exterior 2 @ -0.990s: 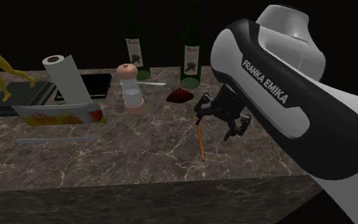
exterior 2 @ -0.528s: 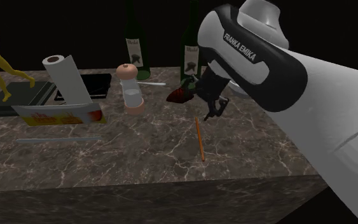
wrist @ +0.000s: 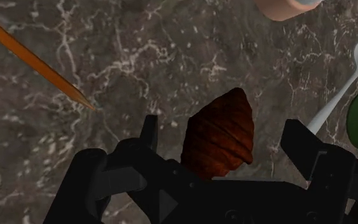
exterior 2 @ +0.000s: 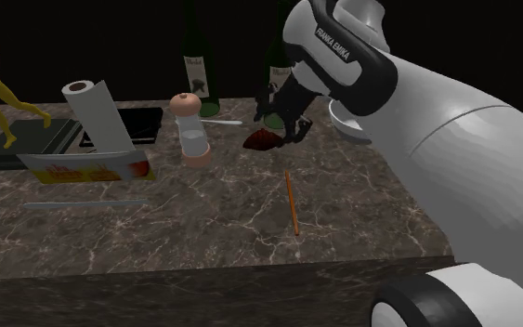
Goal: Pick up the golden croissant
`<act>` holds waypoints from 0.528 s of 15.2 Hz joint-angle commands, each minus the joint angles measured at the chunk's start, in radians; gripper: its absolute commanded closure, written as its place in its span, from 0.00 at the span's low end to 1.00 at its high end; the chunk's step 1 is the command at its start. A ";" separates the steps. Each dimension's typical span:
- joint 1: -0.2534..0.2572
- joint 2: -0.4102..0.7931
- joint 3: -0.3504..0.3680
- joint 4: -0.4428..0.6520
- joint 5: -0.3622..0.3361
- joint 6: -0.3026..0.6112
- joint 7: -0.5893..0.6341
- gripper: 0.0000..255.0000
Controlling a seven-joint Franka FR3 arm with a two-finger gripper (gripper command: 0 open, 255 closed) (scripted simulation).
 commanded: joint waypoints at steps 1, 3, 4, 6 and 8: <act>0.004 0.089 0.001 0.116 0.014 -0.009 0.054 0.00; 0.004 0.097 0.001 0.113 0.017 0.003 0.053 0.00; 0.004 0.093 0.000 0.094 0.018 0.015 0.046 0.00; 0.005 0.087 0.000 0.059 0.021 0.041 0.033 0.00; 0.005 0.082 0.000 0.027 0.024 0.065 0.019 0.00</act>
